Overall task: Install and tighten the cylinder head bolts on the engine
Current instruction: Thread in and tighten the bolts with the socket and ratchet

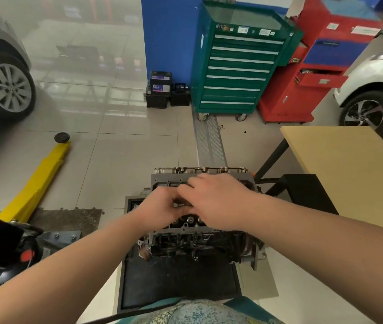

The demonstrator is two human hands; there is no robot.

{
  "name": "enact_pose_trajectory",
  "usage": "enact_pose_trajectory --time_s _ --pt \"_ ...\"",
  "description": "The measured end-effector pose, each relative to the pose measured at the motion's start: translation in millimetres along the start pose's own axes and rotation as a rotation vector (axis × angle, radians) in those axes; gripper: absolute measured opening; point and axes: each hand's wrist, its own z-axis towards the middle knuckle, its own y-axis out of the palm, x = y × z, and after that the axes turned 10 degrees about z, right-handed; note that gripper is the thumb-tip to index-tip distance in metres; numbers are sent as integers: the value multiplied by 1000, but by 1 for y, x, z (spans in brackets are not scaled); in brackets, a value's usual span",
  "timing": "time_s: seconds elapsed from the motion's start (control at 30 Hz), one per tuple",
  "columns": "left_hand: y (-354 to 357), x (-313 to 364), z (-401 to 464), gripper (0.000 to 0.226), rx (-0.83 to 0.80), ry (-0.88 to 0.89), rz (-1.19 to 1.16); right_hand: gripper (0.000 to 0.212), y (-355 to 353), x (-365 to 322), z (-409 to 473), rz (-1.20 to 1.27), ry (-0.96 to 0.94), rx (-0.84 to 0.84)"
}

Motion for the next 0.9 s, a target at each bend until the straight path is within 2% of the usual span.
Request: enact_pose_trajectory --time_s 0.1,0.17,0.23,0.33,0.4,0.47,0.53,0.63,0.7,0.73,0.83,0.9 --pt "-5 1 -2 18 -49 12 -3 21 -3 4 3 -53 81 -38" --pt "-3 4 -3 20 10 -6 -26 46 -5 4 8 -125 188 7" --pt "-1 4 -2 20 52 -23 10 55 -5 3 9 -105 160 53" --pt "-2 0 -1 7 -12 -24 5 33 -9 4 5 14 31 -40" --pt "-6 3 -3 14 -29 -5 -39 25 -9 5 7 -22 93 -73" --pt "-6 5 -2 17 -2 -8 -56 47 -10 1 9 -65 222 -35" --pt "-3 5 0 16 45 8 -5 59 -8 -3 8 -129 221 18" --pt "-1 3 2 5 29 18 26 36 -6 -3 3 -13 78 -4" --pt "-4 3 0 14 5 21 -14 25 -6 -1 3 -7 88 -57" --pt "-5 5 -1 21 9 50 -16 25 -6 0 6 -28 135 -43" --pt "-4 8 -1 30 62 41 -31 48 -7 0 9 -92 227 25" --pt "-4 6 -1 22 82 21 -9 41 -5 1 7 -23 147 23"
